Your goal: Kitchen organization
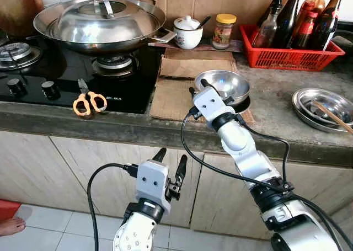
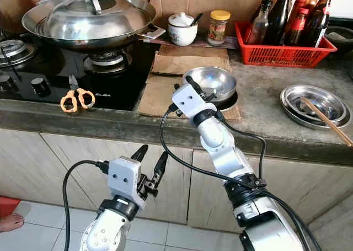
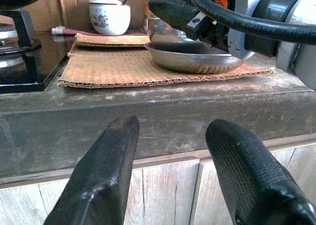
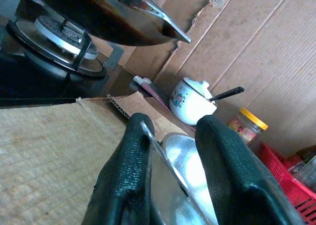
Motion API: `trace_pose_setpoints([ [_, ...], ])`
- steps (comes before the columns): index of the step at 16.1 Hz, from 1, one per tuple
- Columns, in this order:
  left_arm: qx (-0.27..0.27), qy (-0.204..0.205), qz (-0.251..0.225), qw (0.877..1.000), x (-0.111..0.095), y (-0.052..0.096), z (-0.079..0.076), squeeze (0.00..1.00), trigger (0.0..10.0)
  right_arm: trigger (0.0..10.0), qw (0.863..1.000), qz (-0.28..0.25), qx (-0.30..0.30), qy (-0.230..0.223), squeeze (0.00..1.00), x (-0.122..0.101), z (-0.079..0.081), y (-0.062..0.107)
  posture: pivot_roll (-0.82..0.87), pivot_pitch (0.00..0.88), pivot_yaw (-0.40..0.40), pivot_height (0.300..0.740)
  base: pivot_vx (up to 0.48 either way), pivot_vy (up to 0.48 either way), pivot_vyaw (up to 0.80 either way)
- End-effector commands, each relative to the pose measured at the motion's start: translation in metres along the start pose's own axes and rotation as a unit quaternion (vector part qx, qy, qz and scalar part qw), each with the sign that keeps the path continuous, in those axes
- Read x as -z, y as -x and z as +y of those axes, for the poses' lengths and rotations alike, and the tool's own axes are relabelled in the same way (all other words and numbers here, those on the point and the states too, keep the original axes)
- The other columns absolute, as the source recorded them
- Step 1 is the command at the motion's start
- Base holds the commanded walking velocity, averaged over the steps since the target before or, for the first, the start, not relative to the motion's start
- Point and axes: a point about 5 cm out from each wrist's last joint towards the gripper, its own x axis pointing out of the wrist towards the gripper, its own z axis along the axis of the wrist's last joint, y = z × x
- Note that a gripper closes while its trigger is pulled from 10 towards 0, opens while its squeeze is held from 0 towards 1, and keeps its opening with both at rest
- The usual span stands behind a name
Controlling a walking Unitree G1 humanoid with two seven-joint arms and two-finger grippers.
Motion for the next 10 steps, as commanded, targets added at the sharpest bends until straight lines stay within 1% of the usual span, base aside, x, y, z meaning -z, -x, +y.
trace_pose_setpoints([
  [1, 0.0, -0.001, -0.004, 1.0, -0.0013, -0.0001, -0.0011, 0.0, 10.0, 10.0, 1.0, -0.005, 0.002, 0.0, 0.0, -0.0021, -0.0033, -0.0028, 0.1, 0.084, -0.071, 0.74, 0.0, 0.0, 0.0],
  [6, -0.001, -0.001, -0.004, 1.0, -0.0011, -0.0001, -0.0008, 0.0, 10.0, 10.0, 1.0, -0.002, -0.011, -0.004, 0.0, -0.0022, 0.002, -0.0025, 0.09, 0.086, -0.07, 0.74, 0.0, 0.0, 0.0],
  [10, -0.002, -0.001, -0.004, 1.0, -0.0011, -0.0005, -0.0009, 0.0, 10.0, 10.0, 1.0, 0.005, -0.016, 0.0, 0.0, -0.0003, 0.0029, -0.0039, 0.09, 0.085, -0.072, 0.74, 0.0, 0.0, 0.0],
])
